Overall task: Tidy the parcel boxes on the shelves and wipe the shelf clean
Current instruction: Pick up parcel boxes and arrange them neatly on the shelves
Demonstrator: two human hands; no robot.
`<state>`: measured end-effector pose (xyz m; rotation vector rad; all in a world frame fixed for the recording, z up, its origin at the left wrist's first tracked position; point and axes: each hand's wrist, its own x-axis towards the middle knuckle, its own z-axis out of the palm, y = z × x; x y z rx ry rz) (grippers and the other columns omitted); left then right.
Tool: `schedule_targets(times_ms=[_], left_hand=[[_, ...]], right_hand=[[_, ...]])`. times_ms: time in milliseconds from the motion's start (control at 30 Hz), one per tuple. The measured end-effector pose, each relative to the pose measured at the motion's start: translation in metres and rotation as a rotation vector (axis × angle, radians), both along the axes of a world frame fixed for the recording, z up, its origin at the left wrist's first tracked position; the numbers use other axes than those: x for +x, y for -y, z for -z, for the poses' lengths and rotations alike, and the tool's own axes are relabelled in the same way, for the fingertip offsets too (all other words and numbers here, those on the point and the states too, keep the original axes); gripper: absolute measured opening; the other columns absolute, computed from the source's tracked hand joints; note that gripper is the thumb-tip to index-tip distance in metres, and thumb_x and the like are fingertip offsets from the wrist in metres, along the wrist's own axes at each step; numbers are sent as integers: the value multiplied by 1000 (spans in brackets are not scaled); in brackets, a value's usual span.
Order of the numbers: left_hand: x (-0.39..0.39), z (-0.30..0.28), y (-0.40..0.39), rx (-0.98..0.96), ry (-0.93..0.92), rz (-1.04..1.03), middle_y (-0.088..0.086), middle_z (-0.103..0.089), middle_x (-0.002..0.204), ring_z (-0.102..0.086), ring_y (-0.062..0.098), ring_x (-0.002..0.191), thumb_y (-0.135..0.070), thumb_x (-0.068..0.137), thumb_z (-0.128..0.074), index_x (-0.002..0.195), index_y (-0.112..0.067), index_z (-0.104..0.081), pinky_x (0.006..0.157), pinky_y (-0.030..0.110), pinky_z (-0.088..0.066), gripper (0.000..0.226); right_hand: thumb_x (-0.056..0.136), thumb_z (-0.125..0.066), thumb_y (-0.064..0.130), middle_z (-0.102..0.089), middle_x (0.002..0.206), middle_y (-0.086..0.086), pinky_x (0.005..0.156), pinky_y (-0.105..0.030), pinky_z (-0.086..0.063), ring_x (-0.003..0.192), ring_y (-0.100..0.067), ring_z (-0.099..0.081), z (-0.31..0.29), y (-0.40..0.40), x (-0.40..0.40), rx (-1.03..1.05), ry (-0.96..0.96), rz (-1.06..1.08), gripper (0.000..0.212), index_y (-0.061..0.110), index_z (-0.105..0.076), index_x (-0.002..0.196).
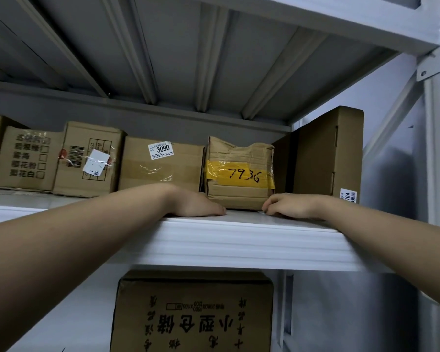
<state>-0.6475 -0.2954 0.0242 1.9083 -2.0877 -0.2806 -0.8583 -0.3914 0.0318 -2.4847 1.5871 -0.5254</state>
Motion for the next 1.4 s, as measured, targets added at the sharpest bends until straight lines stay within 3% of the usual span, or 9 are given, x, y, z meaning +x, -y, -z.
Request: schedule_targets(times_ms=[133, 300, 400, 500, 633, 767, 1000, 1200, 1400], left_hand=[[1, 0, -2, 13, -9, 5, 10, -40, 149, -38, 26, 136, -47, 99, -39, 144, -11, -41, 108, 34, -31, 58], [-12, -5, -9, -22, 95, -2, 5, -35, 151, -32, 20, 138, -42, 103, -23, 144, -15, -38, 107, 26, -23, 51], [-8, -6, -6, -35, 144, -26, 6, -41, 147, -38, 22, 133, -47, 102, -28, 141, -14, -42, 106, 30, -26, 53], [1, -4, 1, -170, 163, -54, 8, -57, 127, -51, 23, 113, -44, 98, -41, 125, -10, -58, 95, 29, -37, 46], [1, -3, 6, -365, 208, -122, 5, -63, 87, -57, 25, 87, -36, 94, -49, 85, -14, -63, 73, 28, -42, 28], [-10, -5, -4, -494, 275, -210, -5, -61, 67, -56, 18, 72, -35, 94, -46, 71, -18, -58, 68, 28, -42, 31], [-33, 3, -46, -539, 275, -173, 4, -58, 83, -57, 28, 81, -36, 92, -47, 82, -20, -61, 70, 30, -45, 23], [-32, 26, -98, -690, 323, -129, 6, -60, 90, -54, 30, 80, -29, 93, -40, 93, -19, -63, 65, 30, -38, 25], [-12, 78, -144, -870, 300, -5, 5, -55, 126, -52, 27, 113, -28, 95, -42, 125, -19, -55, 77, 35, -42, 34]], right_hand=[[102, -31, 10, -45, 139, -20, 93, -21, -28, 128, -32, -40, 0, -2, 1, 28, -72, 0, 40, -12, -47, 130], [100, -32, 7, -43, 137, -28, 102, -37, -31, 128, -40, -38, 0, -5, 1, 4, -75, 28, 40, -18, -44, 128], [100, -36, 10, -48, 134, -23, 93, -34, -39, 119, -36, -47, -4, -8, 3, -44, -95, 83, 38, -13, -52, 125], [97, -45, 15, -58, 107, -17, 60, -27, -41, 84, -26, -53, -6, -8, 0, -127, -96, 117, 33, -5, -61, 117], [93, -45, 27, -61, 102, -8, 73, -30, -45, 89, -28, -58, -5, -17, -7, -278, -6, 183, 26, 11, -61, 106], [92, -43, 31, -64, 104, -5, 74, -32, -46, 93, -28, -60, 1, -33, -6, -407, 45, 140, 26, 17, -63, 102], [91, -45, 31, -65, 94, 1, 68, -30, -43, 87, -24, -60, 14, -93, -11, -520, 95, 131, 17, 25, -61, 88], [92, -42, 27, -65, 102, -1, 71, -32, -45, 92, -26, -60, 33, -157, 4, -628, 188, 155, 22, 23, -61, 104], [93, -46, 24, -62, 116, 2, 74, -31, -45, 102, -19, -57, 83, -216, 26, -813, 228, 129, 26, 19, -58, 115]])
